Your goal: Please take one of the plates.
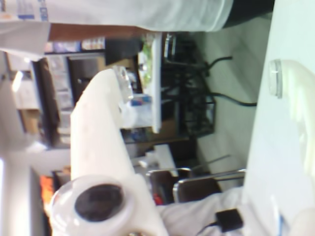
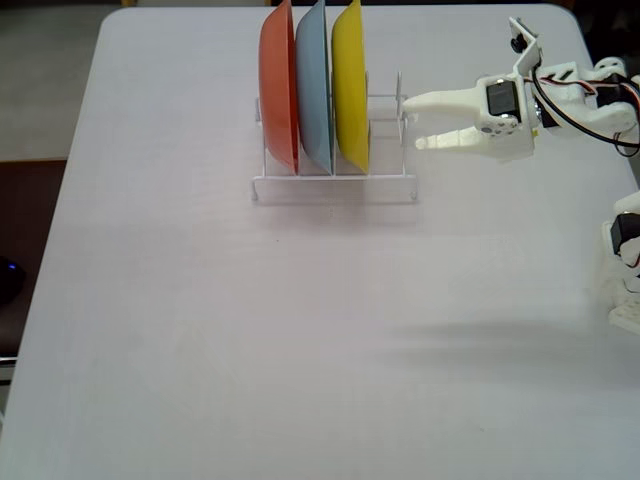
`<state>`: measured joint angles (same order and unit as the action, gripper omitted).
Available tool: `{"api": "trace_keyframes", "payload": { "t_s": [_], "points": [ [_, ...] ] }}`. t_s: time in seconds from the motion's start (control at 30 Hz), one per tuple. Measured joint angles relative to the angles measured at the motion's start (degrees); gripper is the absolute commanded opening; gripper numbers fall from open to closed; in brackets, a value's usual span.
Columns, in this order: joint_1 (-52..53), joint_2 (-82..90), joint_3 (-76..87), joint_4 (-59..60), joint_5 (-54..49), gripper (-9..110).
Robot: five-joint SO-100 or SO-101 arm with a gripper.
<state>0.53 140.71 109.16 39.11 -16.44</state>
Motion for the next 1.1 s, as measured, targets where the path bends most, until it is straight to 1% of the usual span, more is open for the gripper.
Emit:
{"api": "trace_keyframes", "payload": {
  "t_s": [0.27,0.5,0.83,1.1],
  "points": [
    [-3.3,7.3,9.6,-0.7,6.4,37],
    [-6.8,15.9,20.5,-4.6,9.5,39],
    [-7.3,26.2,37.4,-12.2,10.3,38],
    [-7.3,33.1,48.4,-14.5,14.5,37]
  ]
}}
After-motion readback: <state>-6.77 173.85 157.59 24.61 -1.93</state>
